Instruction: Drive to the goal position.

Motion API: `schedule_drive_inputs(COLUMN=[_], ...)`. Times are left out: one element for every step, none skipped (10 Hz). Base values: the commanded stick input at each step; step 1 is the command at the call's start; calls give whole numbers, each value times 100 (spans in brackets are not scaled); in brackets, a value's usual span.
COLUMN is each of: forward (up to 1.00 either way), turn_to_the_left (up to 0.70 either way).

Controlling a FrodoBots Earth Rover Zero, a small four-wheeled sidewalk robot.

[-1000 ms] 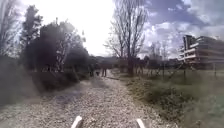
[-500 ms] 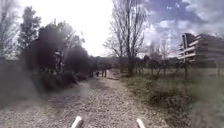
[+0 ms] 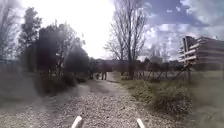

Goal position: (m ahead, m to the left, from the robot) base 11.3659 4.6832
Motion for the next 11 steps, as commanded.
schedule_drive_inputs(forward=[30, 30, 30, 30, 30, 30, 30, 30, 30, 30, 30], turn_to_the_left=[0, -51, -60, -24, 0, 0, 0, 0, 0, 0, 0])
